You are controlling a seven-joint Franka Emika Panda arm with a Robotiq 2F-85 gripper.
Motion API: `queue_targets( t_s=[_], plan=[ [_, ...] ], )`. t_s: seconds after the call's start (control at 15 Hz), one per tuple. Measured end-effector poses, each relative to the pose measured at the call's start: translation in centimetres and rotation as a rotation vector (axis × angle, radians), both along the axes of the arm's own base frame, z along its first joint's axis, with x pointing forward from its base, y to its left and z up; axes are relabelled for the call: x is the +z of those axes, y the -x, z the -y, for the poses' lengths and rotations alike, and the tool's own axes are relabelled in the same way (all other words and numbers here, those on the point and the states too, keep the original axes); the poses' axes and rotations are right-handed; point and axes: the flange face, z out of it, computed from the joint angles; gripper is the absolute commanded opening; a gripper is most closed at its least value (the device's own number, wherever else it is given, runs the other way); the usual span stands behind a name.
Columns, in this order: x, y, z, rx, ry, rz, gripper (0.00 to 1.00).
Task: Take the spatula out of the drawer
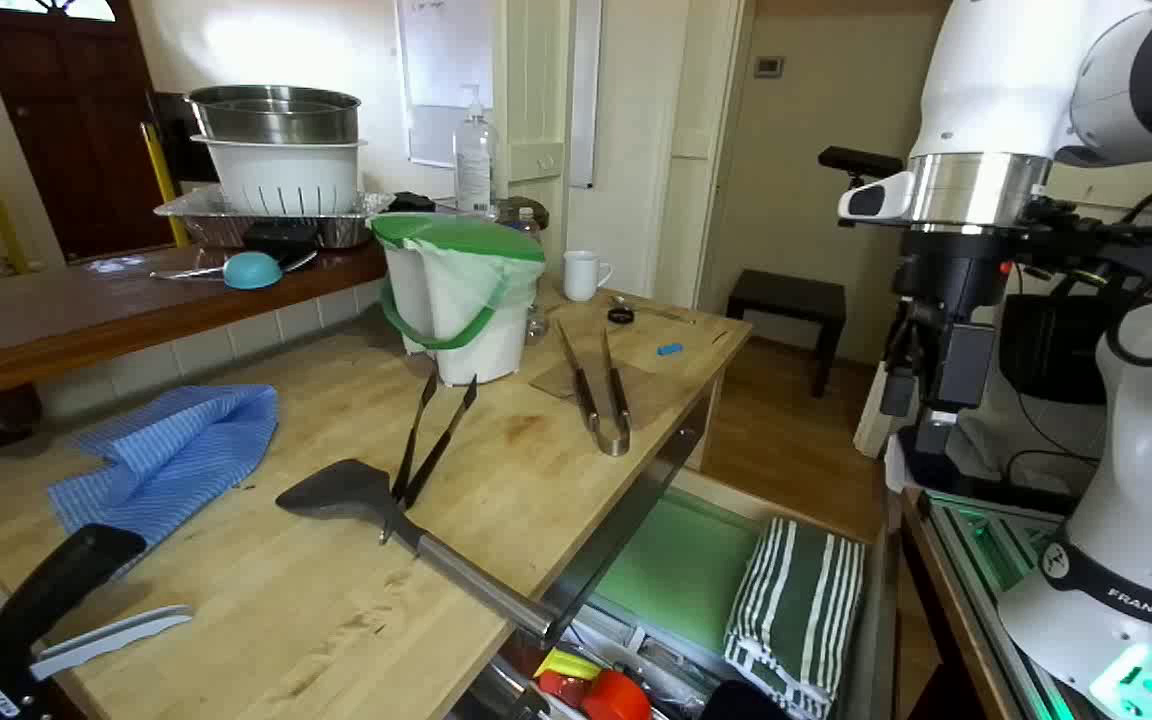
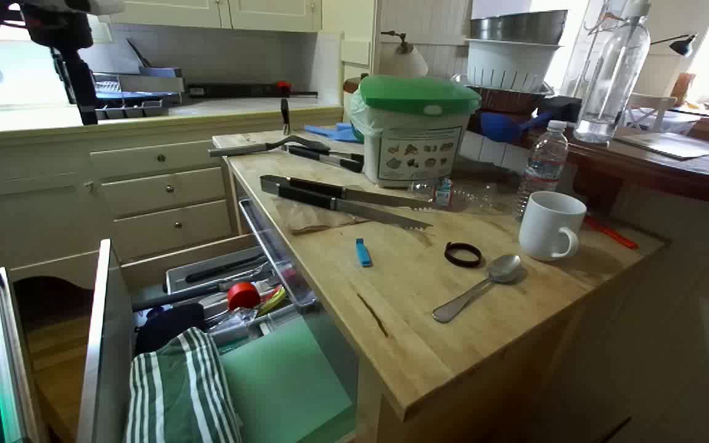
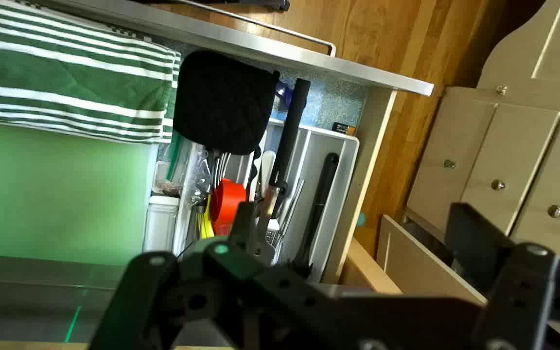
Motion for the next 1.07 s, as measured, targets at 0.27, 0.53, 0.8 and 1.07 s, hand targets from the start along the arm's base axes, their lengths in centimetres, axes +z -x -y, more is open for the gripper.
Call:
queue_targets(
  t_s=[0.27, 0.53, 0.8, 1.07],
  plan=[
    [0.0, 0.0, 0.0, 0.000, 0.000, 0.000, 1.00],
    [0.0, -0.1, 0.1, -0.005, -0.001, 0.004, 1.00],
    [-1.7, -1.5, -0.5, -0.123, -0.012, 0.048, 1.00],
    [-4.4, -4.9, -1.5, -0.284, 0.009, 0.128, 1.00]
  ],
)
